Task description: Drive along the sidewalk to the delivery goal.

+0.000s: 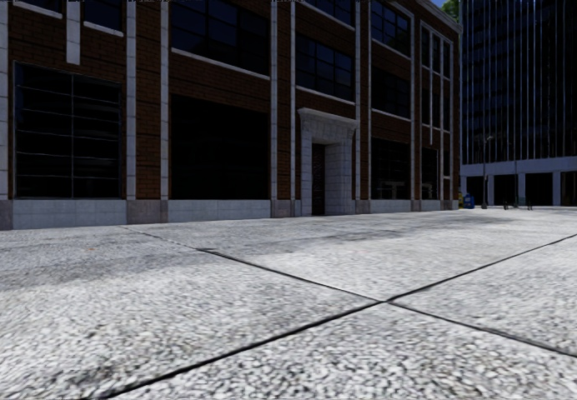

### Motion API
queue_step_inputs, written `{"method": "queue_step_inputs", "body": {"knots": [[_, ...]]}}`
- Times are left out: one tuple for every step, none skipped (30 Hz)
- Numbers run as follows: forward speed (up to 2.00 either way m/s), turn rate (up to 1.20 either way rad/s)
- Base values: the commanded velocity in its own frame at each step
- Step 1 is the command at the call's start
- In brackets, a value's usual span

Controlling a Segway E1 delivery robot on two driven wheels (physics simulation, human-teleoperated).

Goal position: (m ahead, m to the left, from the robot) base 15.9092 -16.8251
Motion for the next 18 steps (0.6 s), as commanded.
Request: {"method": "queue_step_inputs", "body": {"knots": [[2.00, -0.58], [2.00, -0.58], [2.00, -0.58], [2.00, -0.58], [2.00, -0.58], [2.00, -0.58], [2.00, -0.58], [2.00, -0.58], [2.00, -0.58], [2.00, -0.58], [2.00, -0.58], [2.00, -0.58], [2.00, -0.58], [2.00, -0.58], [2.00, -0.58], [2.00, -0.58], [2.00, -0.58], [2.00, -0.58]]}}
